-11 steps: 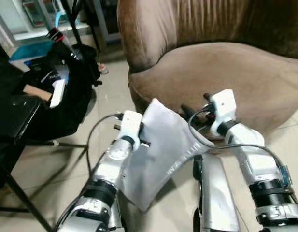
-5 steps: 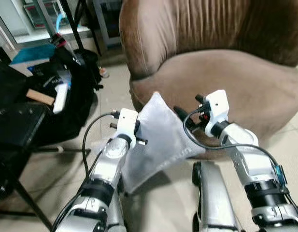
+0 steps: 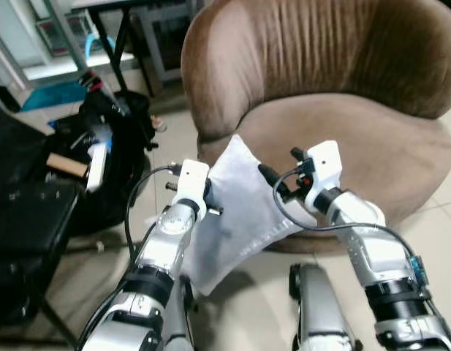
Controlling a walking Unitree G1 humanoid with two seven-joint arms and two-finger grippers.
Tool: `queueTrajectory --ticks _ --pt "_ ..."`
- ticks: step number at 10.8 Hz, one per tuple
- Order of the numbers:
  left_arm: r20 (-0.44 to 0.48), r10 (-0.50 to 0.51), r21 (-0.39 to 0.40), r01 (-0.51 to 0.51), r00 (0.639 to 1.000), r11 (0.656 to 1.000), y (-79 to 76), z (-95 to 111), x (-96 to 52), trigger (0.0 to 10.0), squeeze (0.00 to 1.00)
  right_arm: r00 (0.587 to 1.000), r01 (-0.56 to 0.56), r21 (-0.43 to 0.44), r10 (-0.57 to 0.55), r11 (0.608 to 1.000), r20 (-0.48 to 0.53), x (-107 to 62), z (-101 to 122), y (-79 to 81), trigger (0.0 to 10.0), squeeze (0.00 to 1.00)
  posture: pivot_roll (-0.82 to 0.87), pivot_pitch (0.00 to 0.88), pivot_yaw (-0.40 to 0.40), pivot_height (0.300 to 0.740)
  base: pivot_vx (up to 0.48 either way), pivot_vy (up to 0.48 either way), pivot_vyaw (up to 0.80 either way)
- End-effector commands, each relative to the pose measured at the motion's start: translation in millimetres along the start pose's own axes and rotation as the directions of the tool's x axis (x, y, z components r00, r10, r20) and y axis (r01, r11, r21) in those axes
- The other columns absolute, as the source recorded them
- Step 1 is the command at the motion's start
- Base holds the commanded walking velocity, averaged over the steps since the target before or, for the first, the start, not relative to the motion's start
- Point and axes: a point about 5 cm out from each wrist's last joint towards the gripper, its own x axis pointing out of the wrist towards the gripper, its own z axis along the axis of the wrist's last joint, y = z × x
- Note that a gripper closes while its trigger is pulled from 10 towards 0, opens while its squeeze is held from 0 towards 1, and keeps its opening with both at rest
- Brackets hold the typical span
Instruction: Move the pillow to the sofa from floor
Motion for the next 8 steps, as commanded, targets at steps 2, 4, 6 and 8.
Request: queueTrajectory --ticks 2,4,6,8 --pt "0.076 0.022 0.014 -0.023 0.997 1.0 6.0 16 0.5 10.0 0.0 0.999 -0.024 0.005 0.024 1.0 -0.038 0.8 -12 12.8 10.0 0.0 -0.19 0.0 0.135 0.591 0.0 0.0 0.0" --pt "0.075 0.019 0.023 -0.02 0.997 1.0 4.4 15 0.3 10.0 0.0 0.997 -0.028 0.015 0.029 0.999 -0.071 0.7 -25 18.3 10.0 0.0 -0.19 0.0 0.129 0.621 0.0 0.0 0.0" --pt "0.068 0.014 0.03 -0.016 0.998 0.999 2.7 13 -0.1 10.0 0.0 0.994 -0.047 0.021 0.049 0.999 -0.102 0.1 -36 27.3 10.0 0.0 -0.19 0.0 0.124 0.656 0.0 0.0 0.0" --pt "0.065 0.013 0.04 -0.015 0.998 0.999 3.0 12 -0.7 10.0 0.0 0.993 -0.051 0.025 0.054 0.998 -0.105 0.8 -38 29.6 10.0 0.0 -0.18 0.0 0.121 0.686 0.0 0.0 0.0"
